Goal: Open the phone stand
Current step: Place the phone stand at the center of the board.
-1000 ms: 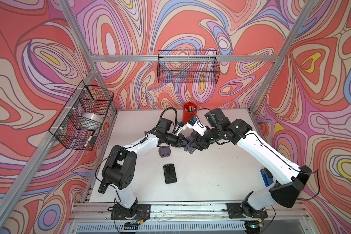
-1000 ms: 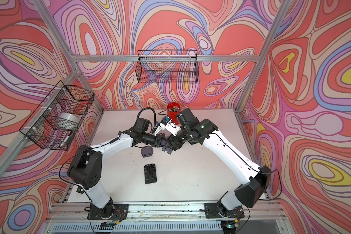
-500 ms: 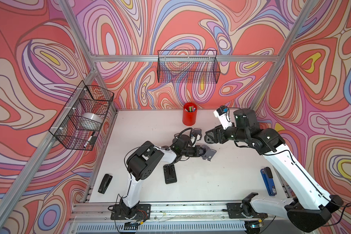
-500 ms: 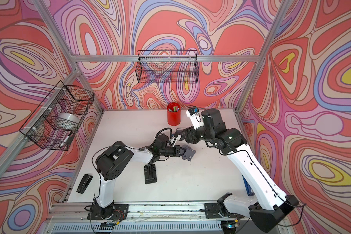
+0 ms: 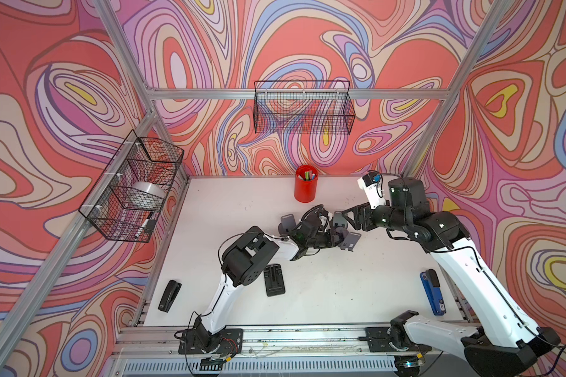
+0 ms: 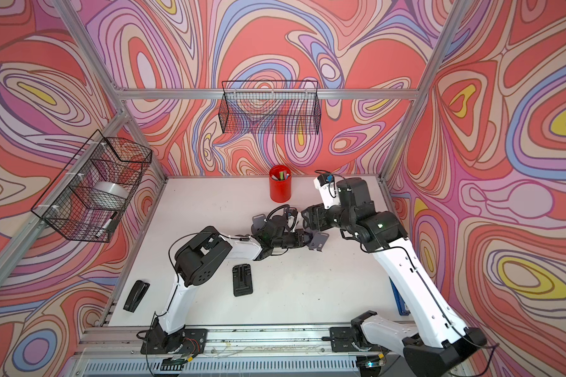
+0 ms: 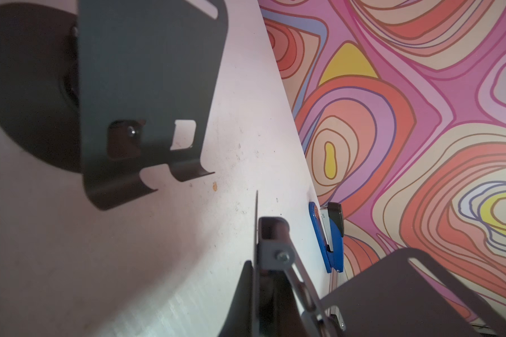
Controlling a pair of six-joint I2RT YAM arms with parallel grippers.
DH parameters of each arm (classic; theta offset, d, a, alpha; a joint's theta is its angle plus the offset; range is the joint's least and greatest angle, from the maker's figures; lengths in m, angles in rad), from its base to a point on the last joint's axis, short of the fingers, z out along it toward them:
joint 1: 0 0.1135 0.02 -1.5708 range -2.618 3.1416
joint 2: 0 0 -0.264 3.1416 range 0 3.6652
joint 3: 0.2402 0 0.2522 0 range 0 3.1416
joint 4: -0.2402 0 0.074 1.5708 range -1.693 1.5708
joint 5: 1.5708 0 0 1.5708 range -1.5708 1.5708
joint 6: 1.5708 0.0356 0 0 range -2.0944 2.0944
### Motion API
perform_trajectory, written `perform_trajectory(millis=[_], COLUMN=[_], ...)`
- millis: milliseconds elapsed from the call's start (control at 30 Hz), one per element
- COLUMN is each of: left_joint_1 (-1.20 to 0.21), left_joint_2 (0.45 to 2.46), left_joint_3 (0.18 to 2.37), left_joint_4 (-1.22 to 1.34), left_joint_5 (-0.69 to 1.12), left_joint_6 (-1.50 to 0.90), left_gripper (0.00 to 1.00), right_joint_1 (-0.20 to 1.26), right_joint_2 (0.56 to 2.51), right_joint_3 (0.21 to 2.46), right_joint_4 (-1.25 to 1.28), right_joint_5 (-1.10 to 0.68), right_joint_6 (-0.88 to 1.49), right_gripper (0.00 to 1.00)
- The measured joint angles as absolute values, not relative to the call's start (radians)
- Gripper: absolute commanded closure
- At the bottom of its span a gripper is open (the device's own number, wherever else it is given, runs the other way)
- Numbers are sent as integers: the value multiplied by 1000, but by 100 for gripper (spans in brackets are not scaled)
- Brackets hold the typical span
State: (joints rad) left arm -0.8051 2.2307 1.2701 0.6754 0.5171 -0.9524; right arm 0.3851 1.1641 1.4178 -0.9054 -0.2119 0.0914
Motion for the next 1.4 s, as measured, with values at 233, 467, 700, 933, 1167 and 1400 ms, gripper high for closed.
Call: perform_trajectory(millis=[233,467,700,933,1167,1400], left_joint_1=[-805,-805,-805,-805,-804,-797], left_joint_2=[2284,2304,2305,2301,2273,2207], left_joint_3=[1290,1318,1336,1345,1341,1309], left_joint_4=[622,608,548,508,454,337], left_joint_5=[527,565,583,585,574,541], left_joint_6=[-964,-965,-944,-912,-882,-827], left_gripper=[98,94,82,71,65,64], right_joint_1=[373,368,367,367,366,366], right_joint_2=[1164,1161,1161,1161,1161,1153], right_joint_3=[1399,1369,1351,1347,1333,1291], right_joint_4=[-904,-884,-872,-860,-846,-823], right_joint_5=[-224,-229,-238,-251,-260,-257], right_joint_6=[87,86,87,88,92,112], right_gripper=[30,30,30,30,30,30])
